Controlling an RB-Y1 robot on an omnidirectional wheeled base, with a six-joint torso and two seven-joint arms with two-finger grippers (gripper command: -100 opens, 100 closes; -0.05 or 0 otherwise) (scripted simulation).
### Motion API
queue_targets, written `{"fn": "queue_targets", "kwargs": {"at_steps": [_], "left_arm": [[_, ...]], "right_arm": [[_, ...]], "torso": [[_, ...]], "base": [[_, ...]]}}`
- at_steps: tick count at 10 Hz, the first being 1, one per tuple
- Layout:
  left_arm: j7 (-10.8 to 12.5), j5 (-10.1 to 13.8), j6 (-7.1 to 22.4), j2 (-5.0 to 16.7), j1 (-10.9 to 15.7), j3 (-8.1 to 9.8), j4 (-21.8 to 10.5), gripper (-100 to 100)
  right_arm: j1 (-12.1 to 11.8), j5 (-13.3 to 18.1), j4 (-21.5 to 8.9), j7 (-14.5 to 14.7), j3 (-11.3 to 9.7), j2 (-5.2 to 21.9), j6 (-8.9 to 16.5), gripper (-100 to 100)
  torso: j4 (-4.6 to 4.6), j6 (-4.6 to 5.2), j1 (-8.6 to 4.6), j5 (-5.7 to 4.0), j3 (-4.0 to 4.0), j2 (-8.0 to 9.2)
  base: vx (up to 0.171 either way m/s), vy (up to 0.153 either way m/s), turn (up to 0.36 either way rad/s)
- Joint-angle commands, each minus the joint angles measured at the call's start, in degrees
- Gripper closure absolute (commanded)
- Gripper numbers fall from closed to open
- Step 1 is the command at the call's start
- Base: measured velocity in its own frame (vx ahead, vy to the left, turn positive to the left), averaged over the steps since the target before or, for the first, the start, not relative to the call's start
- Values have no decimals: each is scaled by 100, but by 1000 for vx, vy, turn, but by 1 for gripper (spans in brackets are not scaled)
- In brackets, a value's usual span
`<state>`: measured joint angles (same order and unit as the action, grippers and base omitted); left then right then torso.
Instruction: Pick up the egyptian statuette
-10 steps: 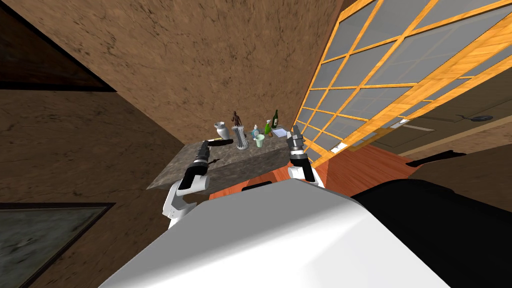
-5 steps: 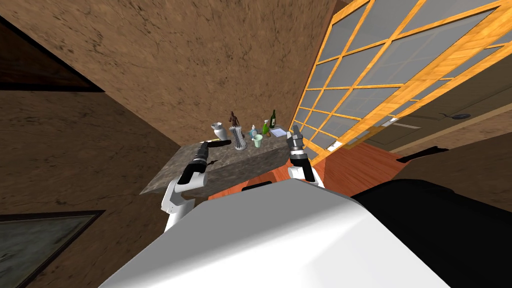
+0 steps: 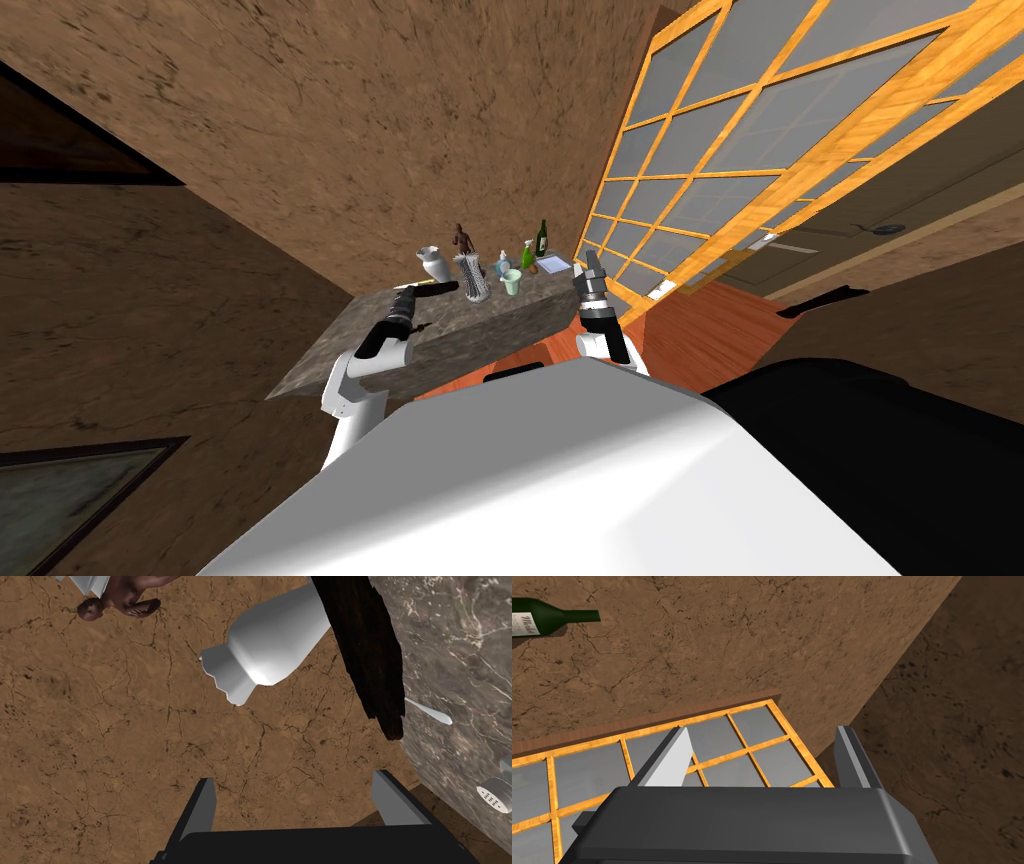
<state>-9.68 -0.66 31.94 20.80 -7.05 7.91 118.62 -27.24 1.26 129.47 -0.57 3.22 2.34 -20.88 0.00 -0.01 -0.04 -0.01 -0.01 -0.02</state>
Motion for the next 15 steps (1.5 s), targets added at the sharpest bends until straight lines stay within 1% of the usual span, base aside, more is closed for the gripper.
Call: {"fn": "queue_targets", "kwargs": {"at_steps": [1, 2, 3, 4, 5, 6, 7, 8, 10, 11, 12, 13, 14, 15], "left_arm": [[-10, 19, 286, 33, 49, 36, -92, -100], [-10, 19, 371, 33, 49, 36, -92, -100], [-31, 46, 561, 90, 181, 102, -220, -100], [-31, 46, 718, 90, 181, 102, -220, -100], [-31, 46, 784, 90, 181, 102, -220, -100], [-53, 73, 994, 141, 303, 167, -345, -100], [-53, 73, 1159, 141, 303, 167, -345, -100], [-77, 98, 1331, 187, 416, 230, -469, -100], [-77, 98, 1597, 187, 416, 230, -469, -100], [-103, 123, 1790, 228, 517, 290, -590, -100], [-103, 123, 1940, 228, 517, 290, -590, -100], [-103, 123, 1995, 228, 517, 290, -590, -100], [-130, 147, 2222, 264, 608, 349, -708, -100], [-130, 147, 2361, 264, 608, 349, -708, -100]], "right_arm": [[0, 0, 0, 0, 0, 0, 0, 0], [0, 0, 0, 0, 0, 0, 0, 0], [0, 0, 0, 0, 0, 0, 0, 0], [0, 0, 0, 0, 0, 0, 0, 0], [0, 0, 0, 0, 0, 0, 0, 0], [0, 0, 0, 0, 0, 0, 0, 0], [0, 0, 0, 0, 0, 0, 0, 0], [0, 0, 0, 0, 0, 0, 0, 0], [-1, 0, 0, 0, 0, 0, 0, 0], [-1, 0, 0, 0, 0, 0, 0, 0], [0, 0, 0, 0, 0, 0, 0, 0], [-1, 0, 0, 0, 0, 0, 0, 0], [-1, 0, 0, 0, 1, 0, 0, 0], [0, 0, 0, 0, 0, 0, 0, 0]], "torso": [[0, 0, 0, 0, 0, 0], [0, -3, 1, 0, 1, 1], [0, -3, 3, 1, 1, 2], [0, -1, 2, 0, 1, 1], [0, -2, 2, 1, 1, 2], [0, -3, 3, 1, 1, 2], [0, -1, 2, 0, 1, 2], [0, -3, 3, 1, 1, 2], [0, -3, 4, 1, 1, 2], [0, -3, 4, 1, 1, 2], [0, -1, 4, 1, 1, 2], [0, -3, 5, 1, 1, 2], [0, -4, 5, 1, 1, 2], [0, -2, 4, 1, 1, 1]], "base": [[2, -8, -50], [0, 0, 0], [0, -7, -69], [1, -5, -71], [0, 0, 0], [0, -6, -75], [0, -4, -62], [2, -4, -99], [1, -1, -14], [2, -2, -86], [2, 1, -53], [0, 0, 0], [4, -2, -70], [9, -4, -39]]}}
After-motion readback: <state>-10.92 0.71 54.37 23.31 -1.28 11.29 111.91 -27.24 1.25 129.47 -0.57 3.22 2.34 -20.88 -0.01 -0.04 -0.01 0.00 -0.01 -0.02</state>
